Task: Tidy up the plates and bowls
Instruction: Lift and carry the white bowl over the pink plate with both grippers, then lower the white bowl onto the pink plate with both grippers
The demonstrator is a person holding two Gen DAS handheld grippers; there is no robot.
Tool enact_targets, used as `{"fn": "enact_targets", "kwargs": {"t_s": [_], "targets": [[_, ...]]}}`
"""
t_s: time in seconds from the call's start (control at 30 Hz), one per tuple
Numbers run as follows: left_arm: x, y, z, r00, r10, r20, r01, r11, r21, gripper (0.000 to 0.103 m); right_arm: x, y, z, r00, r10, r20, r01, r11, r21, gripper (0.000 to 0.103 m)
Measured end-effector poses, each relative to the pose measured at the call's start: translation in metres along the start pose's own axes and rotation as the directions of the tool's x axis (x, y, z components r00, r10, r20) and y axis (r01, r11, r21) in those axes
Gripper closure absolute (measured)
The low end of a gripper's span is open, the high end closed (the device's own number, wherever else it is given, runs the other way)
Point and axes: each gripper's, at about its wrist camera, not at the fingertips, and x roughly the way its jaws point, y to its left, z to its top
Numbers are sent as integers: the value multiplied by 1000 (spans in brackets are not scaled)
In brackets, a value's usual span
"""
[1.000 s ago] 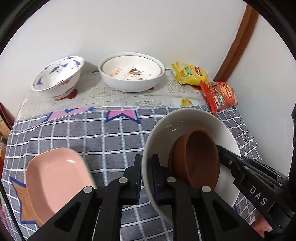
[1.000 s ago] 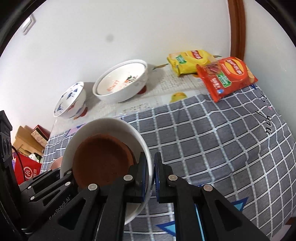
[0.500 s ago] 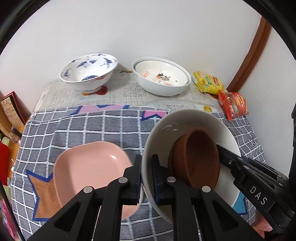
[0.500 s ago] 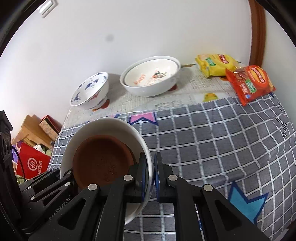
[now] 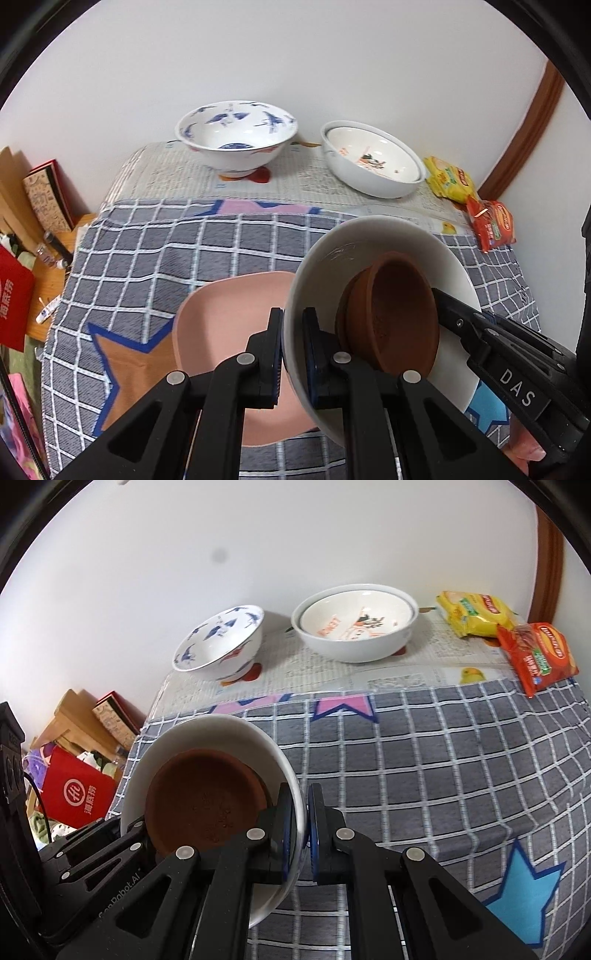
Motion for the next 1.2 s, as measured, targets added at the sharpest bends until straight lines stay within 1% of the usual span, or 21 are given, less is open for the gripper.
{"fn": "enact_targets", "kwargs": {"t_s": [0.3,0.57,1.0,1.2], "targets": [[1,36,-5,1000,28,-7,-28,999,-43,93,20,31,-5,999,27,-28,-28,999,-29,95],[12,56,-9,999,38,-29,-40,997,-71,93,39,48,-8,998,37,-58,-39,998,-50,95],[52,65,-19,993,35,-109,-44,995,-87,92,78,44,-17,991,14,-131,-20,999,-46,95],[56,66,-19,993,32,-110,-41,995,-87,92,84,44,-18,992,5,-129,-13,998,-56,95]]}}
